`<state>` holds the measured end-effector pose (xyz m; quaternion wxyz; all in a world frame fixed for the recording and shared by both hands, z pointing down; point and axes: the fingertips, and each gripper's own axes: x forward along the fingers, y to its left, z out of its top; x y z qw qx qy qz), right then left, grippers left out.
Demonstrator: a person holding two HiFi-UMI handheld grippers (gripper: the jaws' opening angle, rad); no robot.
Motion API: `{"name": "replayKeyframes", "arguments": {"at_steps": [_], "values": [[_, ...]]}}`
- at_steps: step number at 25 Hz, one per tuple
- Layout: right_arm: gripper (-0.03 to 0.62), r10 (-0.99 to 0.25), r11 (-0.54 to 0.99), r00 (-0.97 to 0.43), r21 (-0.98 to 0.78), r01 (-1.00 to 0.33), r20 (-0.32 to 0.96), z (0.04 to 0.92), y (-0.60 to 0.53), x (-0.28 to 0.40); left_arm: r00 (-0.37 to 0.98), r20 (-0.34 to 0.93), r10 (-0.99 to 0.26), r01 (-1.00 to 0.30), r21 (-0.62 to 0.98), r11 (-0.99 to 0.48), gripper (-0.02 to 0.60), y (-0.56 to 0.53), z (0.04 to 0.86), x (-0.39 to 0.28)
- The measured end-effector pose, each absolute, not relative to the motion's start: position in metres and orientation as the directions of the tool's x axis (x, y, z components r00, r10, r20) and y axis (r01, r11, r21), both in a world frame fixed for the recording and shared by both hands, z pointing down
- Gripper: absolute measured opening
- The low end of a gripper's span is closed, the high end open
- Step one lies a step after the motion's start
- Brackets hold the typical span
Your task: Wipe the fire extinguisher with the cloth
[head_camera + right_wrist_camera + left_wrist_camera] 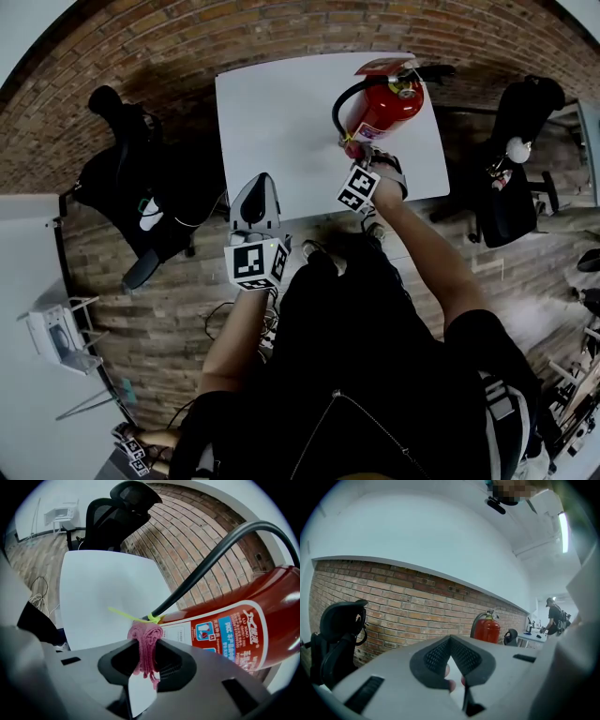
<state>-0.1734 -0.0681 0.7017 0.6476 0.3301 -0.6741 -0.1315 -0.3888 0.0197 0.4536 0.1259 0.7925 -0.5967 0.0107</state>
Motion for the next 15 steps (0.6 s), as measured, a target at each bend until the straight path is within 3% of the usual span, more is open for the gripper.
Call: {"name": "replayKeyframes", "arguments": {"at_steps": [15], "values": [[0.103,-0.708,0.671,0.031,0.685,-0.282,0.706,0.627,-0.066,-0.176,0.318,0.123,-0.94,-0.939,0.18,-0.294,0.011,0.018,0.431,-0.373]]}}
